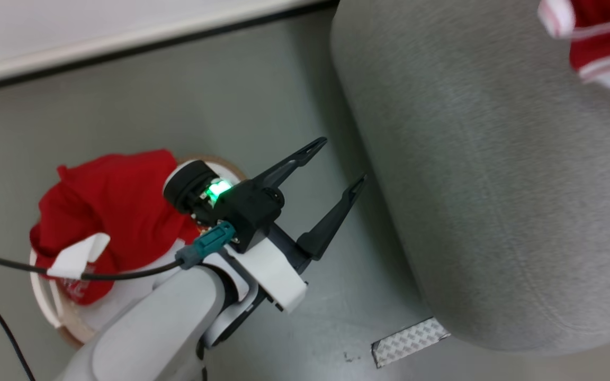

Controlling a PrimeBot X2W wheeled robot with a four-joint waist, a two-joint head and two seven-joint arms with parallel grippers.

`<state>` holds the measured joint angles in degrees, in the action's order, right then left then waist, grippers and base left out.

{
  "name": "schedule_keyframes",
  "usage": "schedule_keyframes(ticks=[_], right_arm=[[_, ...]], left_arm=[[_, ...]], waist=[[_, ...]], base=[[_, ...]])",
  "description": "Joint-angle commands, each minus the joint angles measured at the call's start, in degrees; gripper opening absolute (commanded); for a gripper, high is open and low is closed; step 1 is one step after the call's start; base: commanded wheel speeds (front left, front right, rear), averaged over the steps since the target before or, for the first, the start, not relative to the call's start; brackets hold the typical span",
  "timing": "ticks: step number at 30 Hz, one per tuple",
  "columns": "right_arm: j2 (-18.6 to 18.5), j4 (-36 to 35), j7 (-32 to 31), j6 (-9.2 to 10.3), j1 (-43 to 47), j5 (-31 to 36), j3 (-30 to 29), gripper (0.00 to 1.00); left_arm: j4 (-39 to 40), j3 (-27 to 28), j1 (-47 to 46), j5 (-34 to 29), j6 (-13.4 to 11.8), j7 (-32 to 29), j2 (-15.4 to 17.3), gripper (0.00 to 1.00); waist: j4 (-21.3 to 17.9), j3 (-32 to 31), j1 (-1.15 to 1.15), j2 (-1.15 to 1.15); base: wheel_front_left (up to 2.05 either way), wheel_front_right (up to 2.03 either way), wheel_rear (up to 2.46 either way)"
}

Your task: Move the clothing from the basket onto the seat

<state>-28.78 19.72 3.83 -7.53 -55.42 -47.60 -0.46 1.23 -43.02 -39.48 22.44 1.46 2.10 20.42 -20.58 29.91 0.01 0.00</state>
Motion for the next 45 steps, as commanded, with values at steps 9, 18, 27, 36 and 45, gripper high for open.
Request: schedule_keyframes(ticks=[9, 18, 27, 36, 45], right_arm=[[-4.03, 17.06, -1.63, 0.09, -8.26, 3.44, 4.69, 0.00], [-2.40, 28.76, -1.66, 0.09, -3.49, 3.58, 12.56, 1.00], [-4.19, 28.43, -3.89, 0.09, 0.66, -1.05, 19.98, 1.00], [-10.57, 22.45, -10.75, 0.09, 6.50, -4.88, 26.74, 1.00], [-16.78, 8.16, -8.42, 0.09, 12.72, -7.24, 27.13, 1.00]], left_arm=[[0.85, 0.11, -3.26, -1.64, -0.21, 0.83, 0.03, 1.00], [0.17, 1.06, -3.54, -0.79, -1.20, 2.03, -0.09, 1.00], [-2.04, 1.58, -0.28, 2.17, -1.22, 4.58, -0.45, 1.00], [-5.67, 2.49, 4.38, 5.06, -2.10, 8.09, -0.95, 1.00], [-6.64, 6.25, 9.78, 8.05, -5.07, 11.00, 0.03, 1.00]], waist=[[6.94, 9.05, -0.01, 0.00], [7.82, 8.32, -0.01, 0.00], [6.94, 0.69, -0.01, 0.00], [7.07, -10.36, -0.01, 0.00], [8.75, -20.97, -0.01, 0.00]], base=[[0.00, 0.00, 0.00], [0.00, 0.00, 0.00], [0.00, 0.00, 0.00], [0.00, 0.00, 0.00], [0.00, 0.00, 0.00]])
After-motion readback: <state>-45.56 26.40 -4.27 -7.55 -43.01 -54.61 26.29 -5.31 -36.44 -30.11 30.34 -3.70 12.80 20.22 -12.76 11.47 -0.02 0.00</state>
